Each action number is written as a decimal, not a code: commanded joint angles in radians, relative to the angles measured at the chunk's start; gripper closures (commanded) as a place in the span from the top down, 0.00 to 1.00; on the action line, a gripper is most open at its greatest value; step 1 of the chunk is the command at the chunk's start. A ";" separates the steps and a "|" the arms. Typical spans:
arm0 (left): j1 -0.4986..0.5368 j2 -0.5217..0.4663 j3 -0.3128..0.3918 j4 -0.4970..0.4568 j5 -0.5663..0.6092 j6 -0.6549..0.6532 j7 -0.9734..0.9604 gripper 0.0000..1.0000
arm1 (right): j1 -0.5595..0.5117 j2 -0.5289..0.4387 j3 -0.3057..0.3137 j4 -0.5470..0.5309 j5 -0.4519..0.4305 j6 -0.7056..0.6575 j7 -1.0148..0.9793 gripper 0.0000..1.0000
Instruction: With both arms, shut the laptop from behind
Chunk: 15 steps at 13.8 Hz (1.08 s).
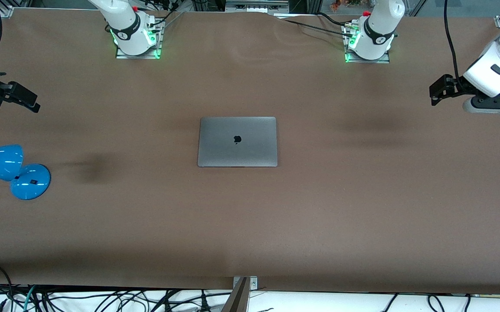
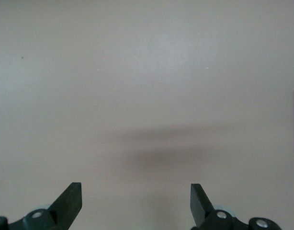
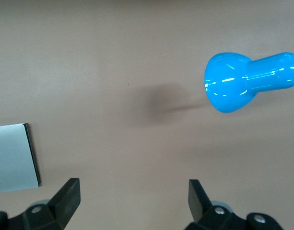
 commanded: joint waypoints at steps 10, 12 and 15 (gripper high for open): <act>0.005 0.036 0.004 0.078 -0.090 -0.051 0.009 1.00 | 0.007 -0.006 -0.002 -0.001 0.022 0.005 -0.007 1.00; -0.003 0.036 0.001 0.080 -0.075 -0.081 0.020 1.00 | 0.007 -0.006 -0.001 -0.001 0.022 0.006 -0.009 1.00; 0.009 0.051 0.009 0.104 -0.091 -0.080 0.024 1.00 | 0.007 -0.006 -0.001 -0.001 0.024 0.006 -0.009 1.00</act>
